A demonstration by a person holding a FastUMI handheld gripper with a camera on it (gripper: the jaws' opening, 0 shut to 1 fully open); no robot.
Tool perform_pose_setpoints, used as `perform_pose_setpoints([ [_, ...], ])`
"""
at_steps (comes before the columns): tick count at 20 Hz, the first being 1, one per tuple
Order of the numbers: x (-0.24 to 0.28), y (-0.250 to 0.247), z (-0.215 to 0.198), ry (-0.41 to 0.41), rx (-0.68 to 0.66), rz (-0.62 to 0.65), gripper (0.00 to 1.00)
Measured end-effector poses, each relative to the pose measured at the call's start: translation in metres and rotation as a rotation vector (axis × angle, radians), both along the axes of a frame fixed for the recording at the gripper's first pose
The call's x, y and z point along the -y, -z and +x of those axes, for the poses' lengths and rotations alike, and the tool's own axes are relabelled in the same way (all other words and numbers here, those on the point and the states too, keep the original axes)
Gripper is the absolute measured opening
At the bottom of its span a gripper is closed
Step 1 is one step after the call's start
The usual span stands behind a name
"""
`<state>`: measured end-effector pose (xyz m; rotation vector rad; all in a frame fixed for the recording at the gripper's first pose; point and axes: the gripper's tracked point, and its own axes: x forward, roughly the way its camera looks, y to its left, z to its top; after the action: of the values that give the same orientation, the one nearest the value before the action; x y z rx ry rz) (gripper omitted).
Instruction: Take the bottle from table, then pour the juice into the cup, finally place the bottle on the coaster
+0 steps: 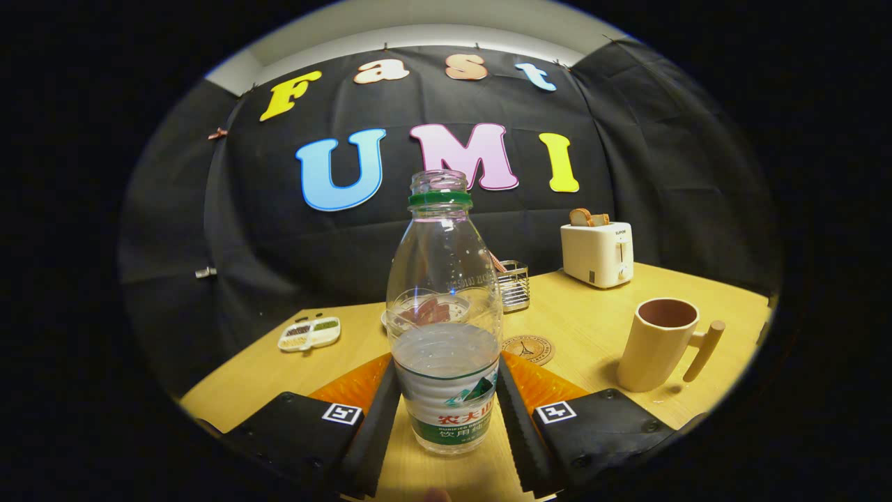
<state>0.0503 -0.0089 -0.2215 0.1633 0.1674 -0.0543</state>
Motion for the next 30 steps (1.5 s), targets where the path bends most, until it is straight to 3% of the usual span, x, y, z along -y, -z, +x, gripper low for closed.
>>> perform_pose_setpoints([
  [17,0.037,-0.022,-0.004,0.069,-0.084,0.794,0.75],
  [30,0.059,-0.001,0.006,0.178,-0.124,1.171,0.74],
])
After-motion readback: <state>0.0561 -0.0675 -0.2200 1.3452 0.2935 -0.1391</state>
